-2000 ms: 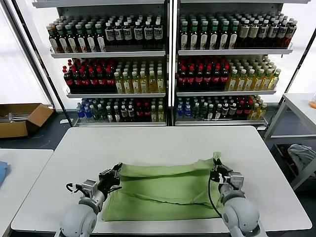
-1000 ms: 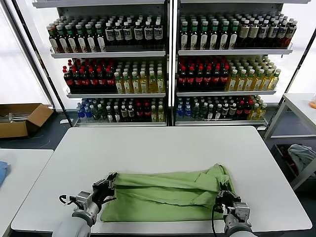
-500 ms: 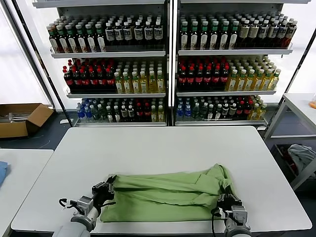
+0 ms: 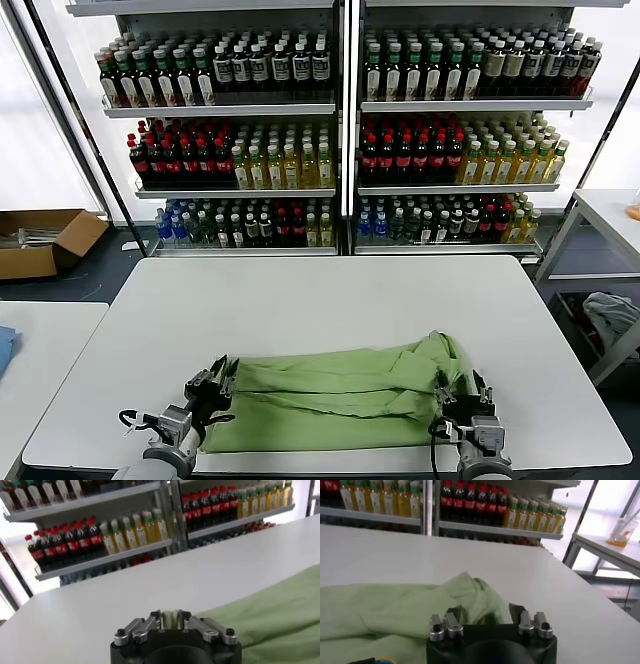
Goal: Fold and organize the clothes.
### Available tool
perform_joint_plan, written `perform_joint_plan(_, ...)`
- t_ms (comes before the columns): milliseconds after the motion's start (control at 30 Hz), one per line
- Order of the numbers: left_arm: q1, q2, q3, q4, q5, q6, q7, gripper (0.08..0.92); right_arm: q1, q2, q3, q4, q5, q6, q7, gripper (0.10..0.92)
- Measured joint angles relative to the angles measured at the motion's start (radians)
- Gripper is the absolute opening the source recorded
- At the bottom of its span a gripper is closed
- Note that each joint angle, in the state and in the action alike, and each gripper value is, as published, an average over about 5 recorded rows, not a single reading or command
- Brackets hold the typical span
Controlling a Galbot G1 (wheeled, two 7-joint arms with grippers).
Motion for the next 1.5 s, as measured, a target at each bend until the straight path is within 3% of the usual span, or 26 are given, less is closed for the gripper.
perform_joint_plan(133,-0.002,-0.013,0.002,-0.032,-0.003,-0.001,-0.006,0.439,0.004,-0.004,0.014,0.044,0.026,-0.002,0.000,0.815)
perform_joint_plan(467,0.018,-0.043,-0.031,-0.047,0.003,0.014,-0.033,0.748,0.008,-0.006,0.023,0.106,0.066,-0.001,0.010,0.823)
perform_joint_plan(600,0.031,-0.053,-0.044,-0.040,-0.008,0.022,-0.044,0.814,0.018,-0.006,0.022,0.112,0.075,-0.003,0.013,0.823)
perform_joint_plan(1233,0.054,-0.086,-0.062,-0.015,-0.132,0.064,-0.061,0.818,0.042,-0.004,-0.010,0.104,0.084,0.007,0.025,0.823)
perform_joint_plan(1500,0.058,-0.093,-0.065,0.021,-0.146,0.066,-0.058,0.628,0.047,-0.006,-0.005,0.099,0.091,0.009,0.030,0.823)
